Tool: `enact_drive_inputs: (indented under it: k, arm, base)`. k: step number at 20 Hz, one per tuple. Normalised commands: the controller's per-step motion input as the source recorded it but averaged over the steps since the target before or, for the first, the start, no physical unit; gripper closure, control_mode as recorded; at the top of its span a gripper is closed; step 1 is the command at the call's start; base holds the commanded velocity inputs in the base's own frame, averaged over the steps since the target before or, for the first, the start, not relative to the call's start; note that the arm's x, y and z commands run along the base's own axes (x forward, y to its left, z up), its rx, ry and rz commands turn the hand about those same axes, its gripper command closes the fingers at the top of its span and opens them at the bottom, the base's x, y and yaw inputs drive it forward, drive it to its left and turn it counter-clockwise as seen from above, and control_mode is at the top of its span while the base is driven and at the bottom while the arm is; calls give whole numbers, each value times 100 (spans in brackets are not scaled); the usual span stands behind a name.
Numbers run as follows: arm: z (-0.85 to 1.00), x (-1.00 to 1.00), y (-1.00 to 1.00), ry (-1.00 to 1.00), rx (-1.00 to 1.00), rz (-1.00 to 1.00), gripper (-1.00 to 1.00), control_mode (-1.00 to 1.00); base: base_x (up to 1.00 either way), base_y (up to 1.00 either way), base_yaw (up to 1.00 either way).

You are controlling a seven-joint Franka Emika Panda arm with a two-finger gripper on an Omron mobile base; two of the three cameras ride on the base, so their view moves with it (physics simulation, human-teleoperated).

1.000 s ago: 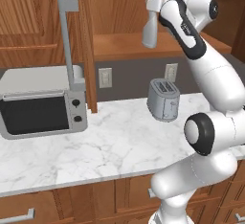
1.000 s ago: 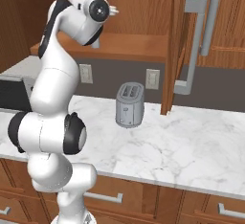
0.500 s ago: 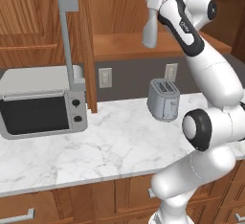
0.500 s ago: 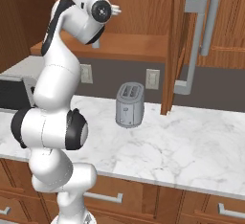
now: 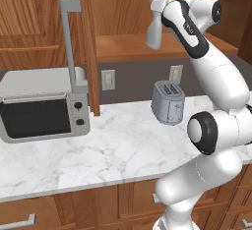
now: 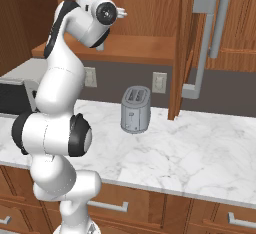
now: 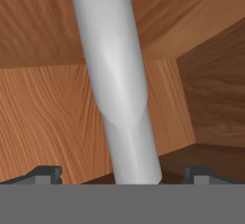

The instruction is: Move the cutting board and knife to the sink. Then move spray from the cabinet to the counter.

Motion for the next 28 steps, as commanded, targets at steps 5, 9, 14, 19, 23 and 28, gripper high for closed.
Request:
enact_drive_inputs:
  k: [5, 9, 14, 19, 23, 28]
  arm:
    - [-12, 7, 0, -3, -3, 0, -100, -100]
    - [-4, 11, 0, -3, -3, 0, -100, -100]
    - [-2, 10, 0, -3, -1, 0, -100, -100]
    - [-8, 11, 0, -1, -1, 0, -100, -100]
    - [-13, 15, 0, -2, -1, 0, -100, -100]
    - [-10, 12, 0, -1, 0, 0, -100, -100]
  base:
    - [0, 0, 0]
    - [0, 0, 0]
    - [0, 0, 0]
    - [0, 0, 0]
    - [0, 0, 0]
    - [0, 0, 0]
